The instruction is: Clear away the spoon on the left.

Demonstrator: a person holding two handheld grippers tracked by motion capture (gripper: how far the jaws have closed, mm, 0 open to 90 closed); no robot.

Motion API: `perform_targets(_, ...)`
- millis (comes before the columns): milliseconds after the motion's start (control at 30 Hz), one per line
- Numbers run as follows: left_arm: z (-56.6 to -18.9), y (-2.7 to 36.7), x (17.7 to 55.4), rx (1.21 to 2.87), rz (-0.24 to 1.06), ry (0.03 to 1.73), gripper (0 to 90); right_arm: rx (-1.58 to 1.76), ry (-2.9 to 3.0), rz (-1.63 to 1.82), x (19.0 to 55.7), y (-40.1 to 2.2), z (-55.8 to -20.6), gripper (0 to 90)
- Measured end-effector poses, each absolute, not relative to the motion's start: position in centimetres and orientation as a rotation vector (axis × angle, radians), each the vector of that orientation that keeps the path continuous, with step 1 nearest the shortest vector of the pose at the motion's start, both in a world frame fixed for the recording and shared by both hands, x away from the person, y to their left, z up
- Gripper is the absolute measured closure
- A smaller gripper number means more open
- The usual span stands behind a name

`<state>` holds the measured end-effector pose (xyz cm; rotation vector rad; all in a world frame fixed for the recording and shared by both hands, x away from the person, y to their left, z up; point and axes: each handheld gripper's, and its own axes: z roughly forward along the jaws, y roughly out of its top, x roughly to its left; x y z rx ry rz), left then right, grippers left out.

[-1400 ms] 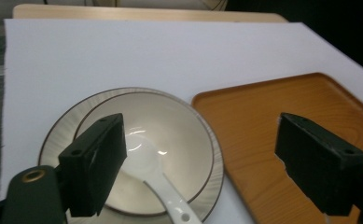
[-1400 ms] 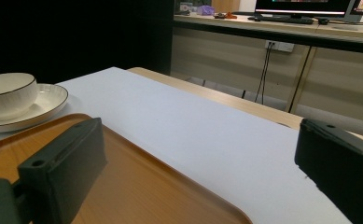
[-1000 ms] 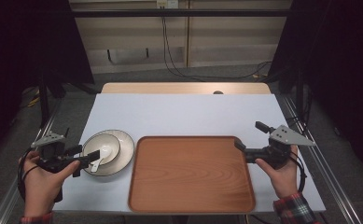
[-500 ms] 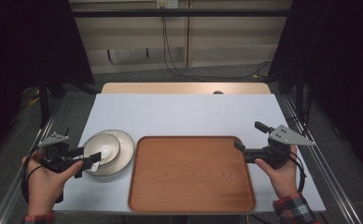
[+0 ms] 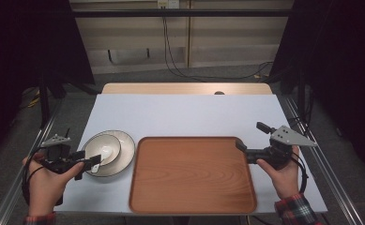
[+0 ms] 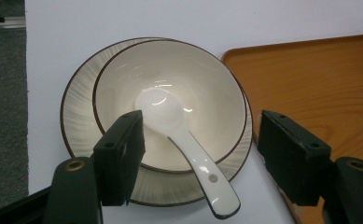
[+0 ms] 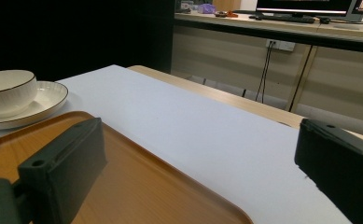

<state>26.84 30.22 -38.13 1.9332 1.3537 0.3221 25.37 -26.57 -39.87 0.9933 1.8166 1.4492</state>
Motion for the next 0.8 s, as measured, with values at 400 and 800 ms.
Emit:
perform_targets(400, -38.33, 30.01, 26.67, 1.976, 0.285, 1.365, 35.2, 0.985, 1.826, 1.451, 25.4, -26.35, -39.9, 1.9)
perform_targets(800, -38.76, 30.27, 26.09, 2.016, 0.247, 1.395, 40.5, 0.979, 1.821, 1.461, 25.94, -26.01, -39.91, 1.9)
